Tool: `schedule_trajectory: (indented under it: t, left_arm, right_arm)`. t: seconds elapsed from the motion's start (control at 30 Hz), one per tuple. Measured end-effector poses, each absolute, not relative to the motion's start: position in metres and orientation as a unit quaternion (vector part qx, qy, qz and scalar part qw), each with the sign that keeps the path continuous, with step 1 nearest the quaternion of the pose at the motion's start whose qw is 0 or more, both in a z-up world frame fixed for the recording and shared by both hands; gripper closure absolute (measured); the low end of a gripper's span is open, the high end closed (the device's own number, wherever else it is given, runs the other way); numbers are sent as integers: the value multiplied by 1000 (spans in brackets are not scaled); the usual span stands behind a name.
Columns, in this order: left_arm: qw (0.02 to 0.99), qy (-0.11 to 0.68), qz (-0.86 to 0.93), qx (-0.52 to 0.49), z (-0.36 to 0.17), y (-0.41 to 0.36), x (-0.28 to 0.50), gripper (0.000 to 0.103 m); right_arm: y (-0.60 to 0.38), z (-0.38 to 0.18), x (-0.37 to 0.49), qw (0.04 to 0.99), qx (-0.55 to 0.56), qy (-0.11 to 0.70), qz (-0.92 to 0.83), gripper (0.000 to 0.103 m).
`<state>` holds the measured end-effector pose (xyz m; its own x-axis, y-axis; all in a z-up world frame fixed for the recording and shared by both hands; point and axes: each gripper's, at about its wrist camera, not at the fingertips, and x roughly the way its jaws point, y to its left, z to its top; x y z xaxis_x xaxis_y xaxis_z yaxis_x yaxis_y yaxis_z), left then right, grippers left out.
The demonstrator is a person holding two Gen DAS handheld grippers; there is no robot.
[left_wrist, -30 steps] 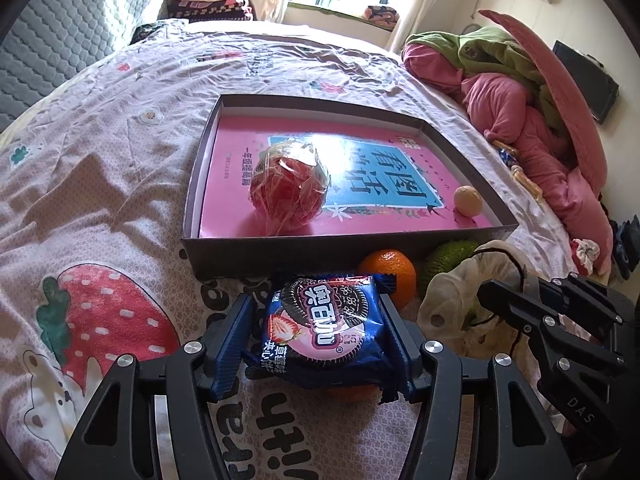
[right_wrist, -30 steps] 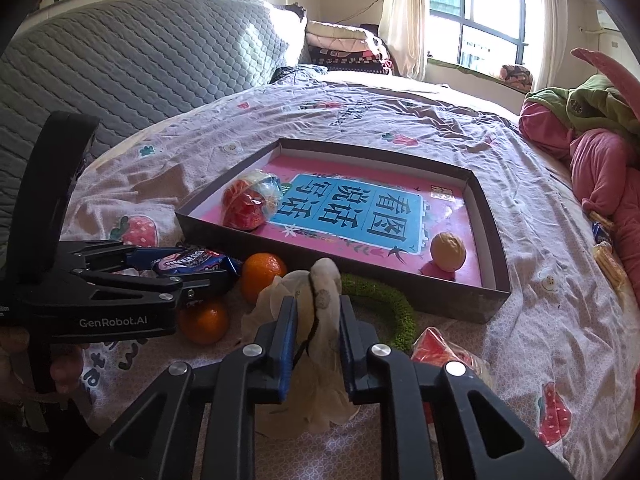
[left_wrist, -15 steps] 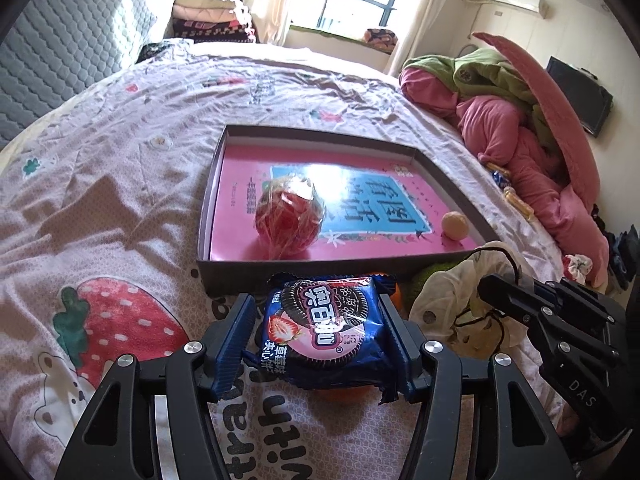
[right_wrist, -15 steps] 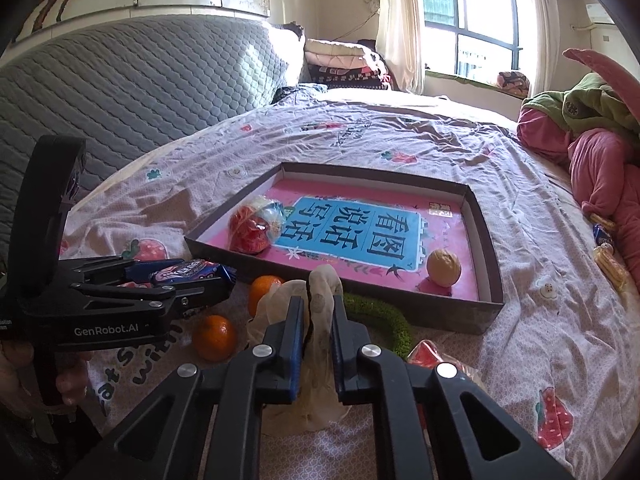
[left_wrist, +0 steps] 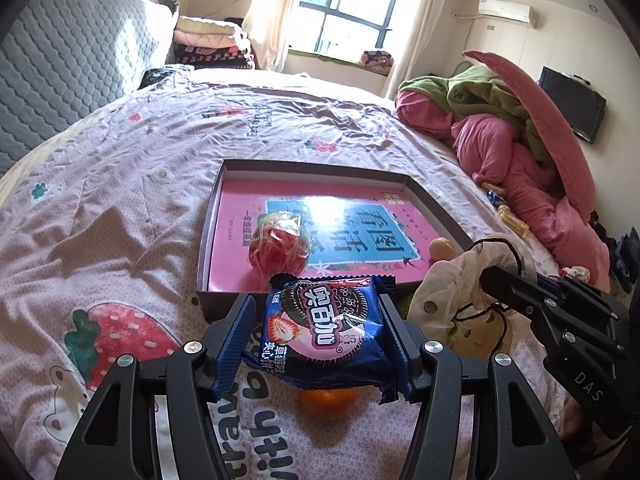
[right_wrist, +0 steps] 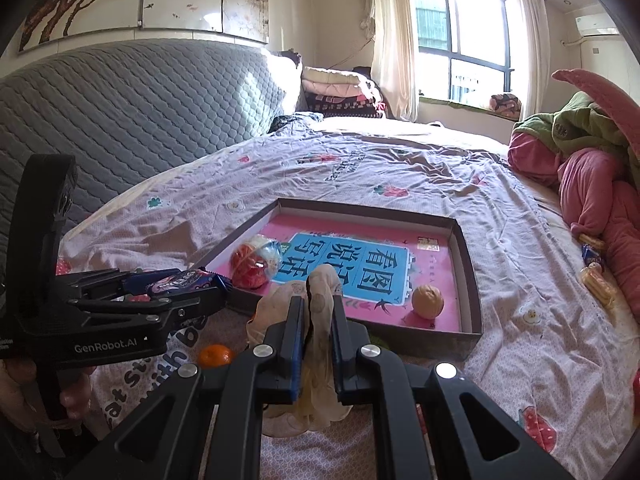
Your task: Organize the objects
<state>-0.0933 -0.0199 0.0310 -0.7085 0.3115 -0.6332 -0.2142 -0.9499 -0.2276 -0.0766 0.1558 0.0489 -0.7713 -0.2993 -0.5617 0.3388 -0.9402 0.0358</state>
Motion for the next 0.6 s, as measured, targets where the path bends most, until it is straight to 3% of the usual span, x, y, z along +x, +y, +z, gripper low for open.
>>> schedule_trajectory:
  t: [0.6]
  left_arm:
    - [125, -40, 945, -300, 48, 11, -93, 40]
  right_arm:
    - [166, 70, -85, 137, 244, 26, -960, 91]
